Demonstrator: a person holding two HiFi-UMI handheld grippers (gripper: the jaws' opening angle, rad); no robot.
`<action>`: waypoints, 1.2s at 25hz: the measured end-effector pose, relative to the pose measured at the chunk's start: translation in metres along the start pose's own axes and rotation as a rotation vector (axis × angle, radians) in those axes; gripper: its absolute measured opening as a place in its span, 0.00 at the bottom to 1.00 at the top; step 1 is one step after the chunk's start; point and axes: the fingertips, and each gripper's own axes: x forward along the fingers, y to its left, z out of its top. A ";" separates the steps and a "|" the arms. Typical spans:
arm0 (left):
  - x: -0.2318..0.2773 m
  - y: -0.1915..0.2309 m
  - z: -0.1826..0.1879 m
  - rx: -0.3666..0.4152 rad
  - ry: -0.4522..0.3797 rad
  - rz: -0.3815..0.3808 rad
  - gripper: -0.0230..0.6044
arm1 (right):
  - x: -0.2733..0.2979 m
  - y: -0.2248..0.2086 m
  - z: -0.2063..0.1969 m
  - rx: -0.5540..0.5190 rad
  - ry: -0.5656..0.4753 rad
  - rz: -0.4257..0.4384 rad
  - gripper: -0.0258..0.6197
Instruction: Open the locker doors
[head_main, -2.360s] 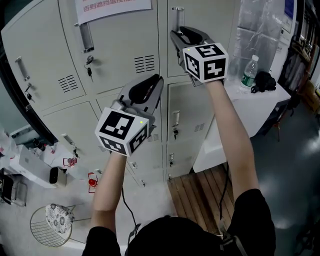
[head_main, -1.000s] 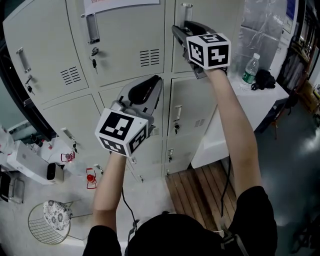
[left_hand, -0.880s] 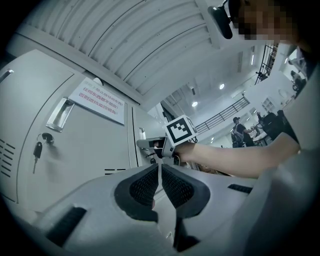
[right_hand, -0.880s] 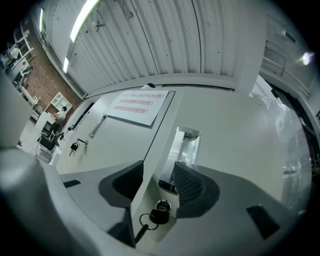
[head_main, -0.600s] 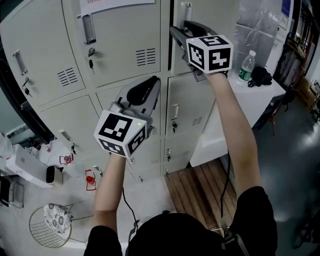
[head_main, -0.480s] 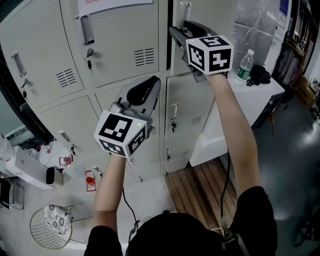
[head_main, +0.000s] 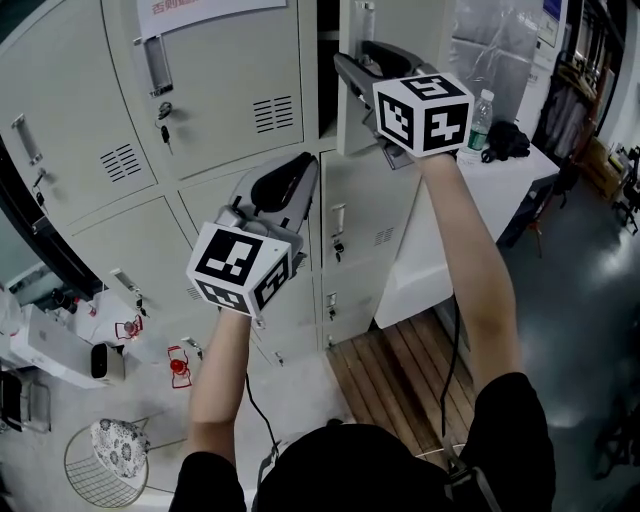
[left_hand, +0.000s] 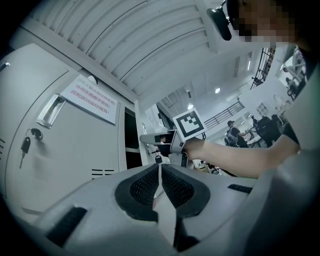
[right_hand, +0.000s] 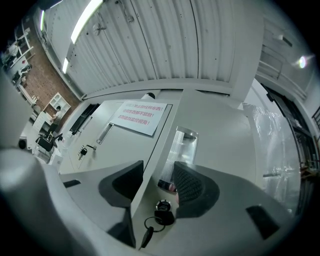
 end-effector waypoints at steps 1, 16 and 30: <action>0.001 -0.001 0.000 -0.002 -0.001 -0.004 0.07 | -0.002 -0.001 0.000 -0.002 -0.001 -0.002 0.32; 0.014 -0.023 0.002 -0.019 -0.019 -0.055 0.07 | -0.032 0.007 0.012 -0.112 -0.024 -0.019 0.16; 0.013 -0.018 0.003 -0.020 -0.018 -0.043 0.07 | -0.017 0.012 0.005 -0.115 0.005 -0.027 0.16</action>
